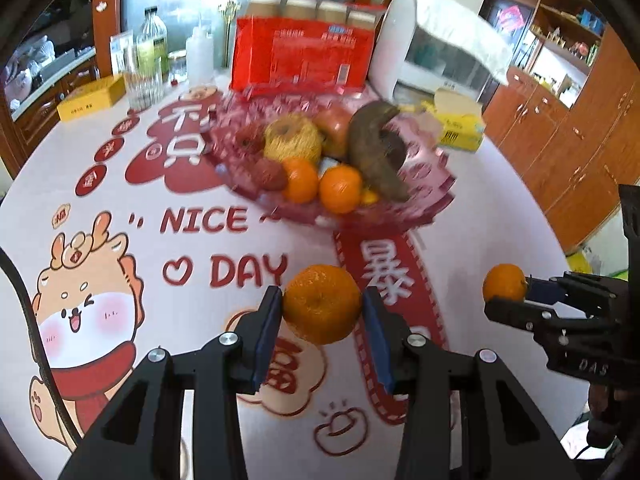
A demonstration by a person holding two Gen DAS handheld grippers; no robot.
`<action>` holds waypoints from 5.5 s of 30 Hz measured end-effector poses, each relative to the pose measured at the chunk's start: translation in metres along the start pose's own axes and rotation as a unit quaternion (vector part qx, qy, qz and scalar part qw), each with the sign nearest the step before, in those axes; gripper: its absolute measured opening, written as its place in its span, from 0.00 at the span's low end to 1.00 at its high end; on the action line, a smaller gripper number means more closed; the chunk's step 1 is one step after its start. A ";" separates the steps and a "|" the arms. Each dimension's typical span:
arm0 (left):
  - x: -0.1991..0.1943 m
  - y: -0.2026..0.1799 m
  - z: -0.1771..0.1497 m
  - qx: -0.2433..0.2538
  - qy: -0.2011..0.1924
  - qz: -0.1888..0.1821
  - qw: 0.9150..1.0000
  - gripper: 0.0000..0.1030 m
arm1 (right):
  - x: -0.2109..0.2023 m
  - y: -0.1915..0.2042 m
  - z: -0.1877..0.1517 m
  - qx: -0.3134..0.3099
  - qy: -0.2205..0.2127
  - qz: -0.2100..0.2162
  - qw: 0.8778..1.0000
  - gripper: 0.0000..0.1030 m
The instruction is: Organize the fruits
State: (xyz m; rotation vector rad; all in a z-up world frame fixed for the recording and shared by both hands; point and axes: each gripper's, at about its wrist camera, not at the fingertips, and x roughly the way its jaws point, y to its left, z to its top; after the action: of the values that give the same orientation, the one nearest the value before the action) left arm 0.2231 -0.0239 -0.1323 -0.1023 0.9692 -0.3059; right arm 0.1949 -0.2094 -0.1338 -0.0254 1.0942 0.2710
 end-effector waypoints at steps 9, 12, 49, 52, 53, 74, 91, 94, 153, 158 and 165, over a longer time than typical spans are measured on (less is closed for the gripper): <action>-0.016 -0.020 0.024 0.007 -0.048 0.009 0.999 0.39 | -0.023 -0.026 0.030 -0.015 -0.056 -0.020 0.998 0.38; -0.022 -0.021 0.034 0.015 -0.067 0.024 0.997 0.39 | -0.026 -0.030 0.044 -0.018 -0.075 -0.029 0.997 0.38; 0.033 0.004 0.094 0.012 -0.025 0.013 1.000 0.39 | 0.036 -0.020 0.117 -0.006 -0.057 0.012 0.998 0.39; 0.035 0.002 0.093 0.012 -0.022 0.015 1.000 0.39 | 0.036 -0.023 0.119 -0.005 -0.058 0.012 0.998 0.40; 0.034 0.002 0.093 0.010 -0.022 0.014 1.000 0.39 | 0.036 -0.024 0.119 -0.004 -0.060 0.012 0.998 0.41; -0.002 -0.005 0.037 -0.028 0.003 0.034 0.999 0.60 | 0.009 -0.038 0.072 0.034 -0.059 0.031 0.997 0.55; -0.049 0.012 -0.078 -0.125 0.128 0.085 0.980 0.80 | -0.018 -0.047 -0.056 0.114 0.028 0.024 0.993 0.61; -0.069 0.013 -0.081 -0.114 0.134 0.088 0.981 0.80 | -0.034 -0.032 -0.070 0.120 0.032 0.027 0.992 0.62; -0.228 -0.001 -0.070 -0.008 -0.017 0.117 0.993 0.99 | -0.174 0.152 -0.102 0.108 -0.091 -0.040 0.989 1.00; -0.228 -0.001 -0.070 -0.009 -0.017 0.117 0.993 0.99 | -0.175 0.150 -0.100 0.104 -0.091 -0.040 0.990 1.00; -0.228 -0.001 -0.069 -0.007 -0.017 0.116 0.993 0.99 | -0.173 0.148 -0.097 0.101 -0.087 -0.035 0.990 1.00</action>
State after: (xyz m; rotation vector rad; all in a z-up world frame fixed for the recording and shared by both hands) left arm 0.0461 0.0477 0.0107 -0.0070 0.9394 -0.0821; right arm 0.0024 -0.1169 -0.0098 0.1377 0.9411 0.0957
